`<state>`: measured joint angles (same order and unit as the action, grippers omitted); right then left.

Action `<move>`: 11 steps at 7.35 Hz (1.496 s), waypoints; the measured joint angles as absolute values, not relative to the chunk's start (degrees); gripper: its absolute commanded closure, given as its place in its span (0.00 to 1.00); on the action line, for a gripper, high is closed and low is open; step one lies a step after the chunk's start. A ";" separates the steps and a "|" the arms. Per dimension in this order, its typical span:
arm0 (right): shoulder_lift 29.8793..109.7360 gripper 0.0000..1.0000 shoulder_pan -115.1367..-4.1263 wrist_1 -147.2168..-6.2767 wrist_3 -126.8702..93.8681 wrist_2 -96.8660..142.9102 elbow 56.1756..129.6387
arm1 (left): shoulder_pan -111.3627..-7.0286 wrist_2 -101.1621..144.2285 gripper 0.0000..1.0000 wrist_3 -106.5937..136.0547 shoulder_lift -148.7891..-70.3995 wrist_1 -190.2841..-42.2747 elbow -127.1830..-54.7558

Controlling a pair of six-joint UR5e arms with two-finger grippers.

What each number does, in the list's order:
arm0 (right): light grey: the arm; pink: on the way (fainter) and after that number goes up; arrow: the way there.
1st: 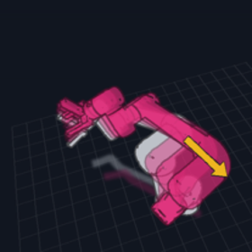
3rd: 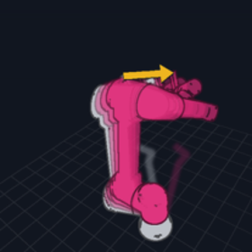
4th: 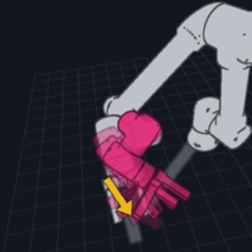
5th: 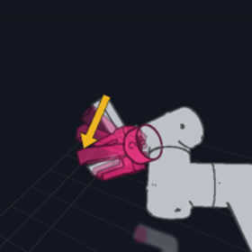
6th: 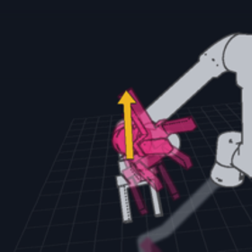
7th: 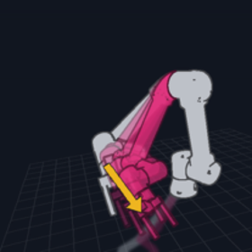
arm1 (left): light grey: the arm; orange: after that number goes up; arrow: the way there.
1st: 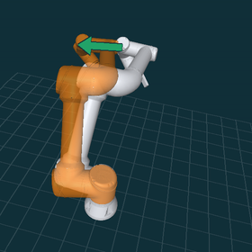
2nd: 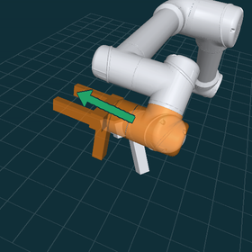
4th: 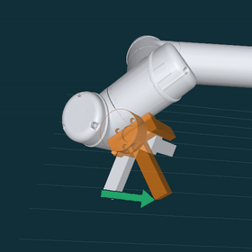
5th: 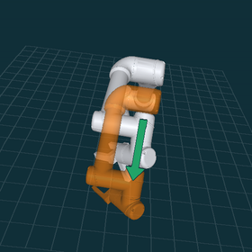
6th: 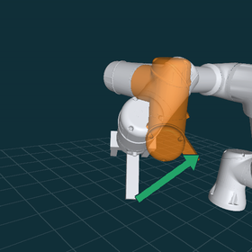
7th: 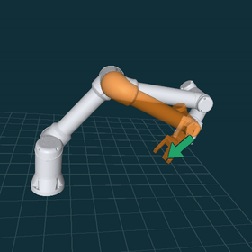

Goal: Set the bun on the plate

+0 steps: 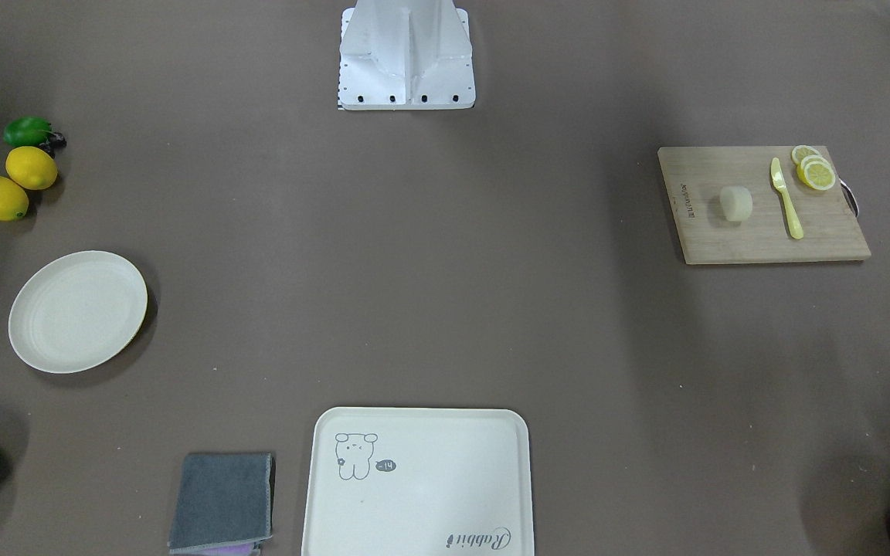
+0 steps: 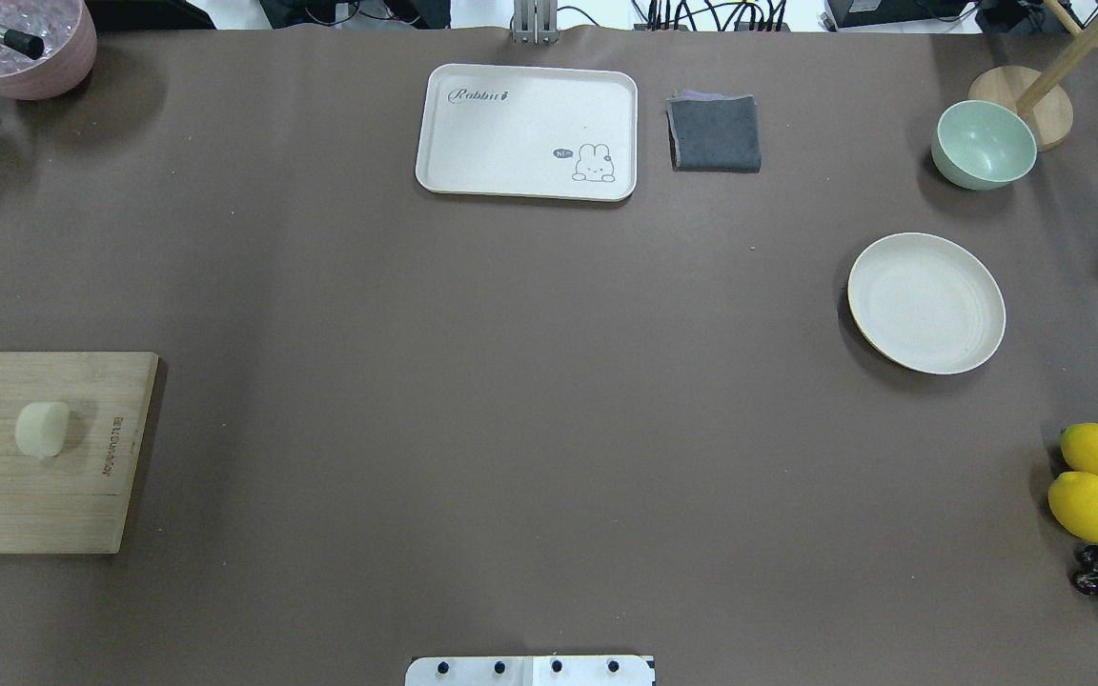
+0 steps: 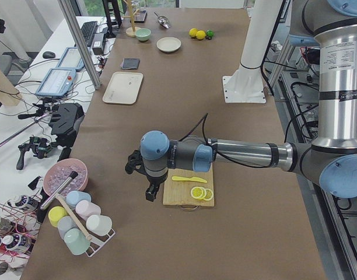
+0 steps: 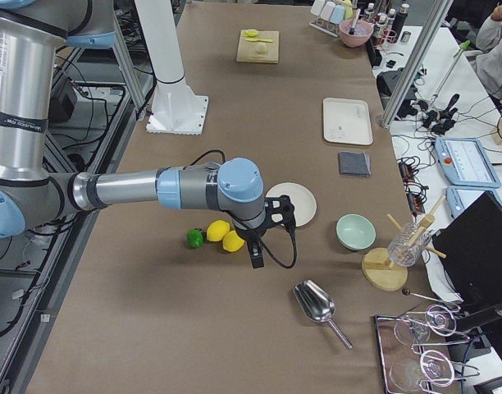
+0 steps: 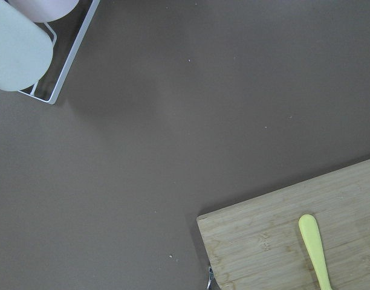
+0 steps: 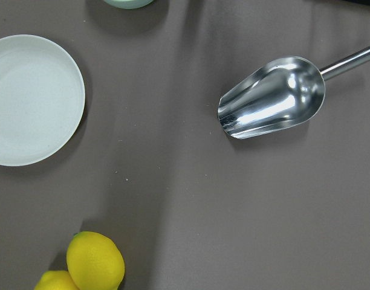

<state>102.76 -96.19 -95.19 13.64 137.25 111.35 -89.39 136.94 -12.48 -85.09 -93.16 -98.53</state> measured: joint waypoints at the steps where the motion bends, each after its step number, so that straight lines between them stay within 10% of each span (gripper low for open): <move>1: 102.85 0.00 -96.24 -94.73 13.59 137.57 111.27 | -89.46 136.85 0.03 -12.57 -84.93 -93.16 -98.63; 11: 102.84 0.00 -96.33 -93.69 13.19 137.81 111.09 | -93.90 136.85 0.03 -7.78 -83.81 -115.70 -101.65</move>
<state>102.84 -96.33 -93.69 13.19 137.81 111.09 -93.90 136.85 -7.78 -83.81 -115.70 -101.65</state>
